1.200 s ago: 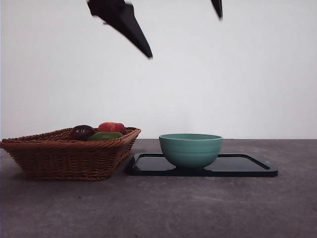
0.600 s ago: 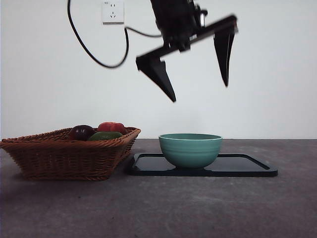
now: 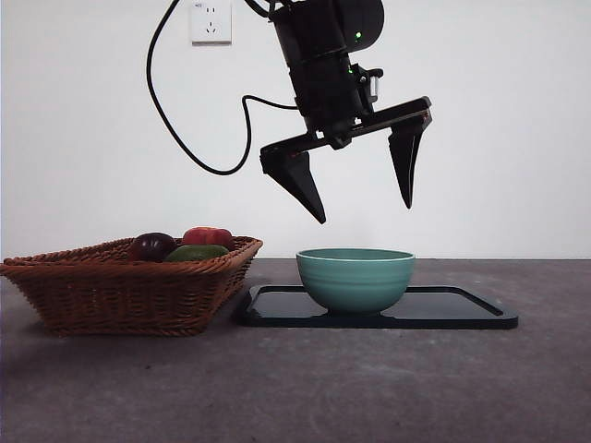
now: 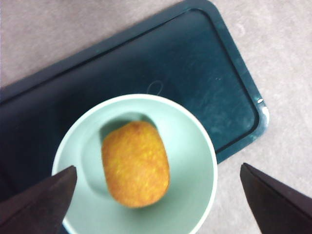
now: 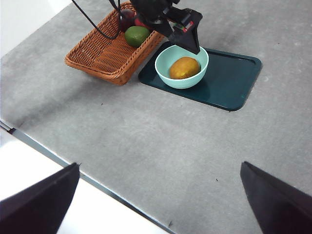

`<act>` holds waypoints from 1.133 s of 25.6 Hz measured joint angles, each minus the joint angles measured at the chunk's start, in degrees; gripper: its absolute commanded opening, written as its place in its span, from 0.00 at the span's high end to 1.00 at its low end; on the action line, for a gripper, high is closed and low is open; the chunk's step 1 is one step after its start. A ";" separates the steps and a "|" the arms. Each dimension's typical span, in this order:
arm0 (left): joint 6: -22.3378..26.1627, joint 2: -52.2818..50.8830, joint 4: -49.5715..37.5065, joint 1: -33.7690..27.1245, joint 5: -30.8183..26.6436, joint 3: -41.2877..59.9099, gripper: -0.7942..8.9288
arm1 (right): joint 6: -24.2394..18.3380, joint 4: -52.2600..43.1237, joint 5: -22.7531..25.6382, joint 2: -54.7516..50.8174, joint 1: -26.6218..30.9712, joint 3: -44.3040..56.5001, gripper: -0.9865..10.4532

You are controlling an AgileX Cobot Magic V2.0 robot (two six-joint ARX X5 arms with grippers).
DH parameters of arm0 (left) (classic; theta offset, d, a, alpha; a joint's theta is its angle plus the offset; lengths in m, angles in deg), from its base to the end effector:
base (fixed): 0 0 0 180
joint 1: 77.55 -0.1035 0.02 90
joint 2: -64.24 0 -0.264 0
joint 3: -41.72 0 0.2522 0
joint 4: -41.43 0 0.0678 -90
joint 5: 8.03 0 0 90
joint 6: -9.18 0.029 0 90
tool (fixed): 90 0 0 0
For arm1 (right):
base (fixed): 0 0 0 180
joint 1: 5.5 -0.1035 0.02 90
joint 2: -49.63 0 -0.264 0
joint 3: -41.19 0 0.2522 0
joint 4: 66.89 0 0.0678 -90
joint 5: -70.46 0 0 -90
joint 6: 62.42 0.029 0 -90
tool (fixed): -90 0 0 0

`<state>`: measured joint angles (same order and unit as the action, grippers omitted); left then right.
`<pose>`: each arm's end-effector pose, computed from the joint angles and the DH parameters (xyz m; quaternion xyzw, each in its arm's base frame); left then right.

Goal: Pick up the wifruite, put it on the bowl, pick up the plate, put it on desk

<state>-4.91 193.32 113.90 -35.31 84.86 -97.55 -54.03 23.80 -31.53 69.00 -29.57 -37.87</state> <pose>0.3541 -0.3235 0.2674 0.0759 0.5235 -0.2662 0.8058 -0.0201 -0.0024 0.3593 0.0390 0.2869 0.2780 0.9159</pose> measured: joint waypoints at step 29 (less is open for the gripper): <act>1.62 6.03 0.13 -0.44 -1.53 -0.11 0.48 | 0.00 0.00 0.00 0.00 0.00 0.00 0.37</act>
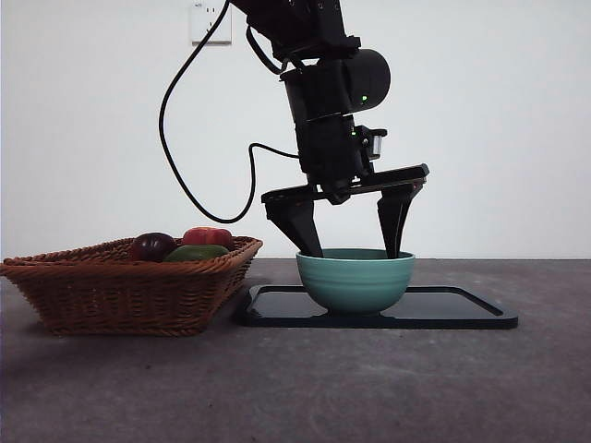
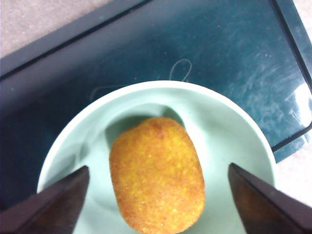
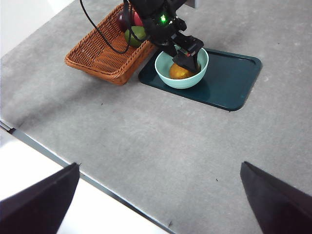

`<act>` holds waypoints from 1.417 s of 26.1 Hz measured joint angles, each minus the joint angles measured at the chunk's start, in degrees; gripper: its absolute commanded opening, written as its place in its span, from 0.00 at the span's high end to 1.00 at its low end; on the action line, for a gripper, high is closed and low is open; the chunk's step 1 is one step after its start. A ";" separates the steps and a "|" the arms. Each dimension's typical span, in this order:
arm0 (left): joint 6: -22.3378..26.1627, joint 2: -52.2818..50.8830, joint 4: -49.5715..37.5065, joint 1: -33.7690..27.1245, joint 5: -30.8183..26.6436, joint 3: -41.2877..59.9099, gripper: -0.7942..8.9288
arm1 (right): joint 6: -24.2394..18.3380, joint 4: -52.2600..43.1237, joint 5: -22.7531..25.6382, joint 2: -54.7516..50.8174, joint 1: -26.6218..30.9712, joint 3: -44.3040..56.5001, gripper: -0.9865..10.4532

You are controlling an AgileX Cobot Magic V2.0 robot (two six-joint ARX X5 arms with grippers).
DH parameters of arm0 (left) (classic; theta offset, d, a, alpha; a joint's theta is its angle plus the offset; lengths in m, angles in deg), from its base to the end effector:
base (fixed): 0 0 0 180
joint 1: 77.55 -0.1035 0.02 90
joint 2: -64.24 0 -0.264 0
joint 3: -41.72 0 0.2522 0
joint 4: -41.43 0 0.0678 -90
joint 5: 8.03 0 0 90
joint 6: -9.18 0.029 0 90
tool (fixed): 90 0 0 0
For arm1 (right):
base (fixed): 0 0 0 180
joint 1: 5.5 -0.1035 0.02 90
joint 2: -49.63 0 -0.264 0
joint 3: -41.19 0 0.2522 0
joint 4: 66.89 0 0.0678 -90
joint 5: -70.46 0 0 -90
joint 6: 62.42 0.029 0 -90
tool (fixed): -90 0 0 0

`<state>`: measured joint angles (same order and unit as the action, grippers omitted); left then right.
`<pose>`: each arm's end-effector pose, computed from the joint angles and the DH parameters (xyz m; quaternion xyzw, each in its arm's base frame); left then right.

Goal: Pick up the wifruite, put it on the bowl, pick up the plate, put it on desk

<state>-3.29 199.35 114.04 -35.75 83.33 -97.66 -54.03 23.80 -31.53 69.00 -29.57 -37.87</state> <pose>0.3680 -0.3300 0.2186 0.1094 0.5570 -0.2453 0.7859 -0.0201 -0.0024 0.3593 0.0390 0.2869 0.2780 0.9159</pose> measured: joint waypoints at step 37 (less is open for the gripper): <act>0.63 2.93 0.02 0.72 0.00 -0.15 0.73 | 0.00 0.00 0.00 0.00 0.02 0.00 0.37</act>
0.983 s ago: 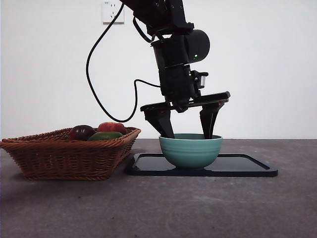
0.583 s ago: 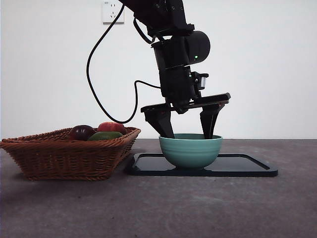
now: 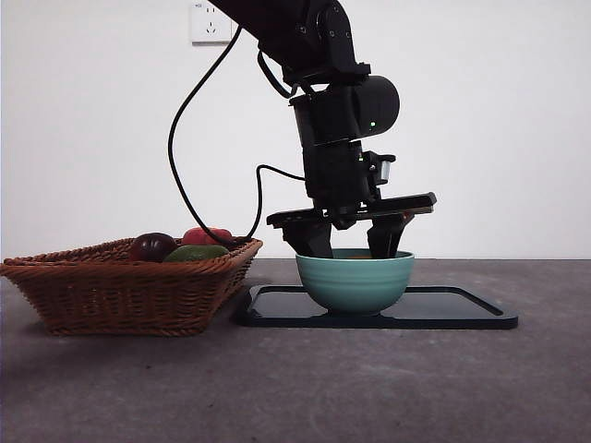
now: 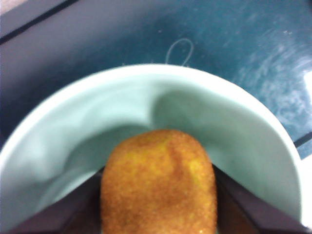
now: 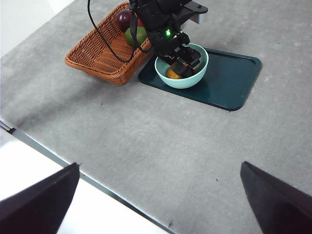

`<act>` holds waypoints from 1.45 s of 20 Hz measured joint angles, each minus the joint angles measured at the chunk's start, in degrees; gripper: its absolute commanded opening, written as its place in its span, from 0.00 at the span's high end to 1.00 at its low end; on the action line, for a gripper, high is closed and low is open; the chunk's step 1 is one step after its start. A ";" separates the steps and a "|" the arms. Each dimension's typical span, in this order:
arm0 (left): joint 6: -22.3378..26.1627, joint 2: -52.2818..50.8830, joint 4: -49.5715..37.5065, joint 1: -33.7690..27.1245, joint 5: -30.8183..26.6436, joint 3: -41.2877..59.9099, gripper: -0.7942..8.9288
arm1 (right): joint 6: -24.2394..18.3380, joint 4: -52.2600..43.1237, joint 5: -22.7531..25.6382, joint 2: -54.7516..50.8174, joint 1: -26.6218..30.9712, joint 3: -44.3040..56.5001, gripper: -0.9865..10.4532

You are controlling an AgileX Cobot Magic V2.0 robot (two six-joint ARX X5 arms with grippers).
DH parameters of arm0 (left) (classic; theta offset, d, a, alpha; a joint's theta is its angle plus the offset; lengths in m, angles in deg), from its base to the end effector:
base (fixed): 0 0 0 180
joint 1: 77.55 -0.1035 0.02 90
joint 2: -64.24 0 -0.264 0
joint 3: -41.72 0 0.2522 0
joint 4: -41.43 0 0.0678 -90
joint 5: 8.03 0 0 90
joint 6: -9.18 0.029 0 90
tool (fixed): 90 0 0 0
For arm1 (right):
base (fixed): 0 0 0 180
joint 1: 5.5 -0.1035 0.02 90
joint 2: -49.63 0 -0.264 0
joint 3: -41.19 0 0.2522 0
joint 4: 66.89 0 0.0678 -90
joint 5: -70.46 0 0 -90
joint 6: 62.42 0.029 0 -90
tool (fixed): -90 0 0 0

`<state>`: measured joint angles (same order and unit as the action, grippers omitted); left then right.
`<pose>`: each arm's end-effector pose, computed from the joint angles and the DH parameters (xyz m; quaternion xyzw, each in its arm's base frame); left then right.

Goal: Pick up the wifruite, put it on the bowl, pick up the plate, put it on desk

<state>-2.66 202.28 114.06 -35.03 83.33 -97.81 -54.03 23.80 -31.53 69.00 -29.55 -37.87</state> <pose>0.3678 -0.3382 0.1950 0.1256 0.5730 -0.2461 0.7716 -0.0201 -0.0024 0.3593 0.0390 0.2869 0.2779 0.9160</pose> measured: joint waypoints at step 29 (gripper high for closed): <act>0.37 -40.09 22.69 -6.91 -0.02 9.51 0.73 | 0.00 0.00 0.02 0.00 -0.04 0.00 0.37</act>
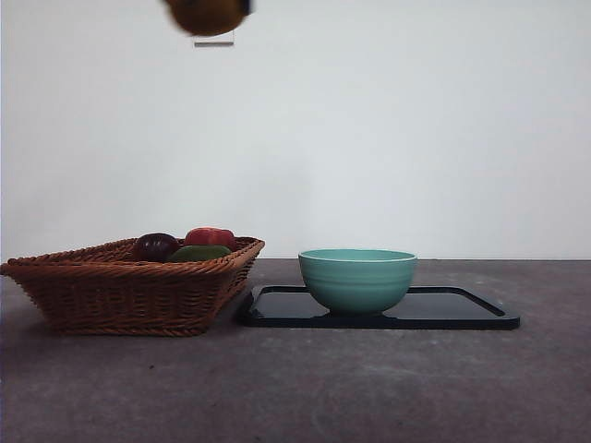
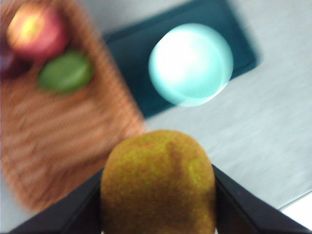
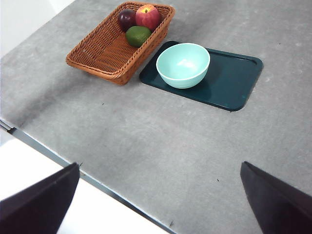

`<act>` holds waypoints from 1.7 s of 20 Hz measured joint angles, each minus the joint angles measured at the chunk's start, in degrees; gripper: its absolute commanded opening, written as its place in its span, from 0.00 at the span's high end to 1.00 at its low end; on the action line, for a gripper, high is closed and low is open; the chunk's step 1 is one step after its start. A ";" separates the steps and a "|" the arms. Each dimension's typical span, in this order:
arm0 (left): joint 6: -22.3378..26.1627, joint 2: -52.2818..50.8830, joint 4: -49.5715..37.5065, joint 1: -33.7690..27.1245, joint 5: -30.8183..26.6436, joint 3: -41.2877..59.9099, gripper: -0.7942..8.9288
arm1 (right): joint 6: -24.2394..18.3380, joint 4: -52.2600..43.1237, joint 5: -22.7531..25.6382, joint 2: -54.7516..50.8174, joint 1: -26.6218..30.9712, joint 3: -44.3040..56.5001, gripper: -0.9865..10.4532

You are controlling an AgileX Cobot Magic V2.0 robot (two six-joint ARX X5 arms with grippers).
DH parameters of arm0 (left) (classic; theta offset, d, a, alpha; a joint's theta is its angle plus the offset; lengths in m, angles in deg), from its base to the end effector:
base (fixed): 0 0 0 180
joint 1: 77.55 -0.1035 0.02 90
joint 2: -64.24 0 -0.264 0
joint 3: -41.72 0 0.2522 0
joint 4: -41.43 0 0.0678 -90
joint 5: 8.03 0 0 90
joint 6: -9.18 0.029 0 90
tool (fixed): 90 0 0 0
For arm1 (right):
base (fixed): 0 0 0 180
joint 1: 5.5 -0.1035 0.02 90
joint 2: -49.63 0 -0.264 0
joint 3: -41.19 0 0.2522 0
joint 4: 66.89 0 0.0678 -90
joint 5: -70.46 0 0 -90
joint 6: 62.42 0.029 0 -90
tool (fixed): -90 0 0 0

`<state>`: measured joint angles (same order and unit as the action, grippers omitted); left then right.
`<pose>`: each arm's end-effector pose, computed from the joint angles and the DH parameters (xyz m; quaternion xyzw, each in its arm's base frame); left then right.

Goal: Pick up the wifruite, put it on the bowl, pick up the plate, put it on desk

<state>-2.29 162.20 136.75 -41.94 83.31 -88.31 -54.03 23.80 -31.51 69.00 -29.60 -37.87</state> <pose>0.2548 -0.1833 0.4124 0.0730 0.5255 -0.2184 0.8190 -0.0201 -0.0024 0.3593 0.0389 0.2869 0.2781 0.9159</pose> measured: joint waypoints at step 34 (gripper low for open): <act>-8.39 9.99 -40.87 -12.87 0.31 39.08 0.45 | 0.02 0.00 1.44 0.00 0.00 0.00 0.37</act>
<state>-10.68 172.18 95.87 -54.81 83.62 -49.23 -54.01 23.80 -30.07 69.00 -29.60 -37.87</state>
